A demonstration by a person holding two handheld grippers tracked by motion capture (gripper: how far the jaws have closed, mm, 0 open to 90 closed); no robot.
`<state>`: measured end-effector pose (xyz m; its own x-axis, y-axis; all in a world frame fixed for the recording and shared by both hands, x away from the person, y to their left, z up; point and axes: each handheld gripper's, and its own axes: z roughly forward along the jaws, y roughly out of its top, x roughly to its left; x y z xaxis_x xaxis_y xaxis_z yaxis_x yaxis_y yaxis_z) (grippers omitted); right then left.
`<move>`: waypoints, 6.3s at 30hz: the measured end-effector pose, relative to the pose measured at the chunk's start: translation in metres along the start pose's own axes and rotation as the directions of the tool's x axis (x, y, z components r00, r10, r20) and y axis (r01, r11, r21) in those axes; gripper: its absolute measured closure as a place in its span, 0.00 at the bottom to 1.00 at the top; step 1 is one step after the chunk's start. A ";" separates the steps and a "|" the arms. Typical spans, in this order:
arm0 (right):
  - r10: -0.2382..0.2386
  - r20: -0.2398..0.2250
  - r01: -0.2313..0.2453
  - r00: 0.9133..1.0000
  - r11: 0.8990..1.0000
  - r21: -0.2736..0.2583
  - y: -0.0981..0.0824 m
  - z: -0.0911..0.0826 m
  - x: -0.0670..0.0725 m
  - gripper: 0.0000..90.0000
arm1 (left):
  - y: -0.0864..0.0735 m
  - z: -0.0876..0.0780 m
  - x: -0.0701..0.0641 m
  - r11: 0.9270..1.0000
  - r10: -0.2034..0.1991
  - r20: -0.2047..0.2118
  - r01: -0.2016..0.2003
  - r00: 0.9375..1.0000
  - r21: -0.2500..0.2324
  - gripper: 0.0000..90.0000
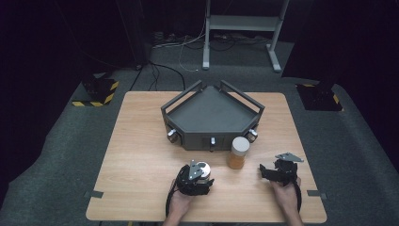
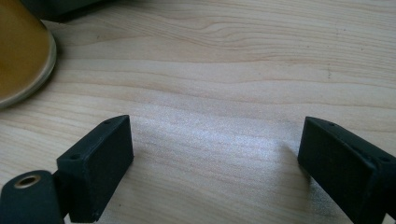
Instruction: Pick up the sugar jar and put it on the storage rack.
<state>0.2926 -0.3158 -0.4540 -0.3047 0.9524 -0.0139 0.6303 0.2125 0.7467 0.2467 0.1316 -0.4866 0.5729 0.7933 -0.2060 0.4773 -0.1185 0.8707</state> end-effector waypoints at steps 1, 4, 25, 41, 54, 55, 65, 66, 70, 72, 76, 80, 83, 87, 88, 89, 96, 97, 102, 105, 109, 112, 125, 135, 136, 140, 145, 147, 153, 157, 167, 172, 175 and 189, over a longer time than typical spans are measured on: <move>0.000 0.000 0.000 1.000 1.000 0.000 0.000 0.000 0.000 0.11 | 0.000 0.000 -0.001 1.000 0.003 -0.001 -0.003 1.000 0.000 0.34; 0.000 0.000 0.000 1.000 1.000 0.000 0.000 0.000 0.000 0.11 | -0.001 0.001 -0.005 1.000 -0.003 -0.020 0.003 1.000 -0.007 0.35; 0.000 0.000 0.000 1.000 1.000 0.000 0.000 0.000 0.000 0.11 | 0.041 -0.013 0.011 0.960 0.224 0.032 -0.226 0.974 0.164 0.35; 0.000 0.000 0.000 1.000 1.000 0.000 0.000 0.000 0.000 0.11 | 0.065 -0.020 0.015 0.981 0.175 -0.001 -0.174 0.985 0.091 0.35; 0.000 0.000 0.000 1.000 1.000 0.000 0.000 0.000 0.000 0.11 | 0.098 -0.022 0.022 0.981 0.176 0.004 -0.175 0.984 0.085 0.35; 0.000 0.000 0.000 1.000 1.000 0.000 0.000 0.000 0.000 0.11 | 0.098 -0.022 0.022 0.981 0.176 0.004 -0.175 0.984 0.085 0.35; 0.000 0.000 0.000 1.000 1.000 0.000 0.000 0.000 0.000 0.11 | 0.126 -0.027 0.027 0.986 0.157 0.005 -0.157 0.988 0.052 0.35; 0.000 0.000 0.000 1.000 1.000 0.000 0.000 0.000 0.000 0.11 | 0.126 -0.027 0.027 0.986 0.157 0.005 -0.157 0.988 0.052 0.35; 0.000 0.000 0.000 1.000 1.000 0.000 0.000 0.000 0.000 0.11 | 0.138 -0.029 0.029 0.984 0.166 0.008 -0.166 0.986 0.060 0.35; -0.001 0.000 0.001 1.000 1.000 0.000 0.000 0.000 0.000 0.11 | 0.140 -0.029 0.030 0.985 0.165 0.005 -0.165 0.986 0.058 0.35; -0.001 0.000 0.001 1.000 1.000 0.000 0.000 0.000 0.000 0.11 | 0.152 -0.029 0.033 0.984 0.163 -0.002 -0.162 0.987 0.069 0.35; -0.001 -0.001 0.001 1.000 1.000 0.000 0.000 0.000 0.000 0.11 | 0.126 -0.012 0.013 0.980 -0.132 -0.007 0.129 0.991 -0.149 0.35; -0.001 -0.001 0.001 1.000 1.000 0.000 0.000 0.000 0.000 0.11 | 0.133 -0.010 0.016 0.982 -0.127 -0.009 0.125 0.992 -0.142 0.35; -0.001 0.000 0.001 1.000 1.000 0.000 0.000 0.000 0.000 0.11 | 0.142 -0.007 0.018 0.981 -0.133 -0.013 0.129 0.991 -0.145 0.35; -0.001 0.000 0.001 1.000 1.000 0.000 0.000 0.000 0.000 0.11 | 0.146 -0.005 0.019 0.981 -0.134 -0.015 0.131 0.991 -0.145 0.35; -0.001 0.000 0.001 1.000 1.000 0.000 0.000 0.000 0.000 0.11 | 0.148 -0.004 0.019 0.980 -0.137 -0.017 0.133 0.990 -0.147 0.35; -0.001 0.000 0.001 1.000 1.000 0.000 0.000 0.000 0.000 0.11 | 0.160 0.004 0.023 0.976 -0.158 -0.021 0.153 0.987 -0.155 0.35; -0.001 0.000 0.001 1.000 1.000 0.000 0.000 0.000 0.000 0.11 | 0.161 0.005 0.023 0.976 -0.159 -0.025 0.153 0.987 -0.156 0.35; -0.001 0.000 0.001 1.000 1.000 0.000 0.000 0.000 0.000 0.11 | 0.204 -0.008 0.048 0.981 0.162 -0.048 -0.156 0.986 0.116 0.35; -0.001 0.000 0.001 1.000 1.000 0.000 0.000 0.000 0.000 0.11 | 0.205 -0.007 0.050 0.984 0.146 -0.059 -0.139 0.988 0.108 0.35; -0.001 0.000 0.001 1.000 1.000 0.000 0.000 0.000 0.000 0.11 | 0.210 -0.001 0.053 0.986 0.134 -0.080 -0.125 0.988 0.107 0.35; -0.001 0.000 0.001 1.000 1.000 0.000 0.000 0.000 0.000 0.11 | 0.214 0.007 0.052 0.986 0.136 -0.105 -0.124 0.985 0.115 0.35; 0.001 0.003 -0.001 1.000 1.000 -0.001 -0.001 -0.001 0.001 0.12 | 0.214 0.026 0.053 0.985 0.131 -0.161 -0.109 0.978 0.137 0.35; 0.002 0.003 -0.002 1.000 1.000 -0.001 -0.001 -0.001 0.001 0.12 | 0.210 0.032 0.050 0.983 0.138 -0.194 -0.111 0.971 0.147 0.35; 0.002 0.003 -0.002 1.000 1.000 -0.001 -0.001 -0.001 0.001 0.12 | 0.210 0.032 0.050 0.983 0.138 -0.194 -0.111 0.971 0.147 0.35; 0.002 0.003 -0.002 1.000 1.000 -0.001 -0.001 -0.001 0.001 0.12 | 0.207 0.033 0.050 0.984 0.135 -0.197 -0.107 0.971 0.146 0.35; 0.003 0.002 -0.003 1.000 1.000 -0.002 -0.001 -0.001 0.001 0.12 | 0.204 0.035 0.051 0.983 0.135 -0.199 -0.106 0.971 0.150 0.35; 0.003 0.002 -0.003 1.000 1.000 -0.002 -0.001 -0.001 0.001 0.12 | 0.203 0.034 0.051 0.983 0.137 -0.200 -0.108 0.970 0.148 0.35; 0.003 0.002 -0.003 1.000 1.000 -0.002 -0.001 -0.001 0.001 0.12 | 0.201 0.034 0.052 0.984 0.133 -0.199 -0.106 0.971 0.140 0.35; 0.002 0.003 -0.002 1.000 1.000 -0.002 -0.001 -0.001 0.001 0.12 | 0.200 0.034 0.051 0.985 0.135 -0.201 -0.109 0.970 0.137 0.35; 0.002 0.003 -0.002 1.000 1.000 -0.002 -0.001 -0.001 0.001 0.12 | 0.199 0.034 0.052 0.985 0.136 -0.199 -0.110 0.971 0.134 0.35; 0.002 0.004 -0.002 1.000 1.000 -0.002 -0.001 -0.001 0.001 0.12 | 0.199 0.034 0.051 0.983 0.149 -0.199 -0.123 0.969 0.134 0.35; 0.002 0.004 -0.002 1.000 1.000 -0.002 -0.001 -0.001 0.001 0.12 | 0.198 0.033 0.052 0.983 0.150 -0.197 -0.126 0.969 0.131 0.35; 0.002 0.004 -0.002 1.000 1.000 -0.002 -0.001 -0.001 0.001 0.12 | 0.194 0.032 0.056 0.989 0.123 -0.185 -0.105 0.975 0.105 0.09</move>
<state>0.2912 -0.3152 -0.4541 -0.3008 0.9536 -0.0152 0.6296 0.2105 0.7479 0.3929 0.1337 -0.3439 0.4942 0.8693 -0.0117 0.4820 -0.2628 0.8358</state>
